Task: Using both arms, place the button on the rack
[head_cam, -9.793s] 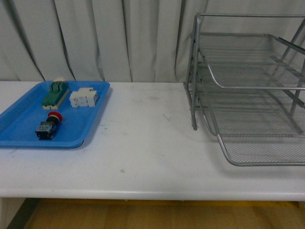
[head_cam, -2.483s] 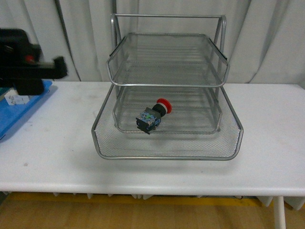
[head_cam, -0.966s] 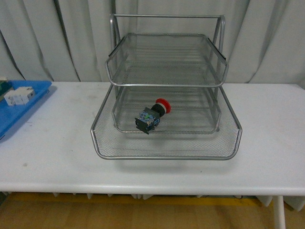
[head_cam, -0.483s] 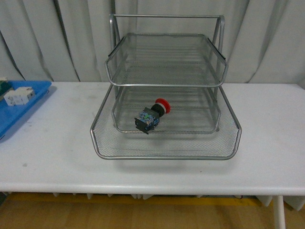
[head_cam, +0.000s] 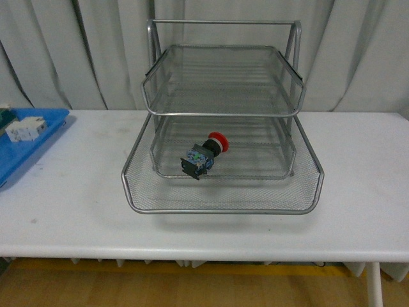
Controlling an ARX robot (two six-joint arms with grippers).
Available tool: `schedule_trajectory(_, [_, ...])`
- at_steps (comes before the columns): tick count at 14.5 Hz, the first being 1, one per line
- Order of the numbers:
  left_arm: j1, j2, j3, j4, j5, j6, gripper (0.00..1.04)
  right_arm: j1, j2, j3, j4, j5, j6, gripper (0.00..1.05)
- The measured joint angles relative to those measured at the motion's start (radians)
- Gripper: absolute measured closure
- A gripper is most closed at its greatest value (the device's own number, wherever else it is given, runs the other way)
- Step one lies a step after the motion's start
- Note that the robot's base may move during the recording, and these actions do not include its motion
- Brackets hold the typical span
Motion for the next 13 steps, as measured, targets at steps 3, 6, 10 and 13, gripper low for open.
schedule_trajectory(3, [0.0,0.0,0.0,0.0,0.0,0.0,0.44,0.0,0.0,0.0,0.0,0.0,0.0,0.06])
schedule_trajectory(6, [0.0,0.0,0.0,0.0,0.002,0.0,0.06,-0.025,0.177,0.074,-0.141,-0.119,-0.1,0.06])
schedule_trajectory(10, [0.0,0.0,0.0,0.0,0.001,0.0,0.07,0.048,0.777,0.227,0.105,-0.214,-0.021,0.07])
schedule_trajectory(13, [0.0,0.0,0.0,0.0,0.001,0.0,0.07,0.196,1.255,0.396,0.215,-0.25,0.193,0.52])
